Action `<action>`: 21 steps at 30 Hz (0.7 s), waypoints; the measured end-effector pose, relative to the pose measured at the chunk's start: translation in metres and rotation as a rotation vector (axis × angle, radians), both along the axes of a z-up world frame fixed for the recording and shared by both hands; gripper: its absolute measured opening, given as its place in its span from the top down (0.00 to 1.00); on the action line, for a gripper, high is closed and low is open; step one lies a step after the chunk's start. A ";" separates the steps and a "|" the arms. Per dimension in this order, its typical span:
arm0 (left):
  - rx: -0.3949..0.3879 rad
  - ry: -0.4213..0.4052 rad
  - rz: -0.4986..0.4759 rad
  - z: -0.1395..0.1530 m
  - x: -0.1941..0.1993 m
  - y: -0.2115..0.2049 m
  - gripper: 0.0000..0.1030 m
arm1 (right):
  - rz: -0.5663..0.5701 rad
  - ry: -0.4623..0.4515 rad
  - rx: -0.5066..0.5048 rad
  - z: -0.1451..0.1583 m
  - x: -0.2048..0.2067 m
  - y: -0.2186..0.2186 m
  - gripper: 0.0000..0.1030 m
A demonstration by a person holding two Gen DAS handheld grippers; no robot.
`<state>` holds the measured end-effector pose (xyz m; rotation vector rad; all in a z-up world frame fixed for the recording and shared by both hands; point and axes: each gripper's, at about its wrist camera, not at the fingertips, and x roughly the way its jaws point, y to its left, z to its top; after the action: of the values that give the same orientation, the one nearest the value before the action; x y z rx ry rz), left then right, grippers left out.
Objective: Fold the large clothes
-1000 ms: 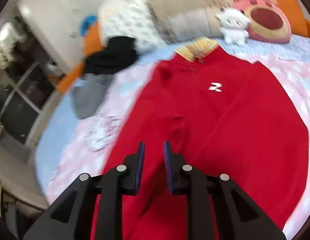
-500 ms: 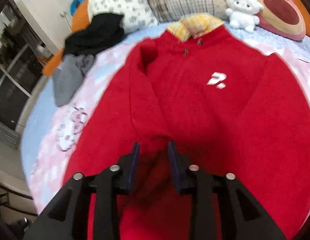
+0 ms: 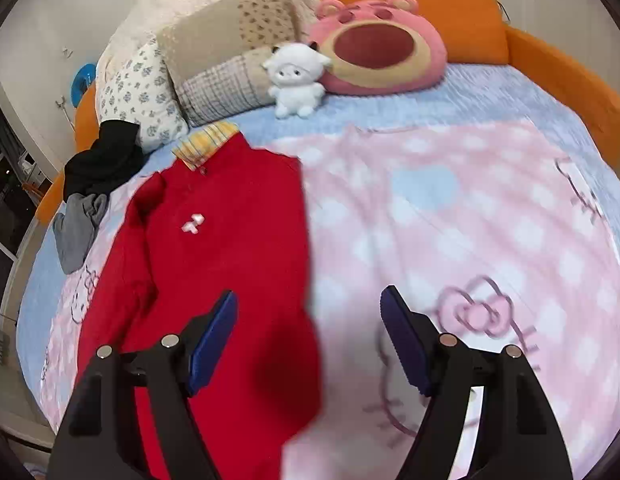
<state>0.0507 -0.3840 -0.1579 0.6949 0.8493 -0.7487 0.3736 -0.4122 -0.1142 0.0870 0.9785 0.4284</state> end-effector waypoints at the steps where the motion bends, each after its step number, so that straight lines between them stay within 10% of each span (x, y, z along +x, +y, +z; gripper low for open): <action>1: 0.030 -0.005 0.008 -0.008 0.002 -0.004 0.09 | -0.001 0.001 -0.005 -0.003 -0.003 -0.007 0.29; 12: -0.072 0.230 0.073 -0.028 0.025 0.002 0.10 | 0.050 0.043 0.041 -0.036 -0.021 -0.011 0.29; 17: 0.142 0.059 0.091 -0.049 0.013 -0.025 0.09 | 0.070 0.044 0.064 -0.036 -0.017 0.009 0.29; 21: 0.147 0.053 0.098 -0.049 0.010 -0.023 0.09 | 0.091 0.032 0.069 -0.029 -0.020 0.024 0.28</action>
<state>0.0607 -0.4074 -0.2065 0.7606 0.9869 -0.6237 0.3535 -0.3879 -0.1430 0.1119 1.0023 0.5458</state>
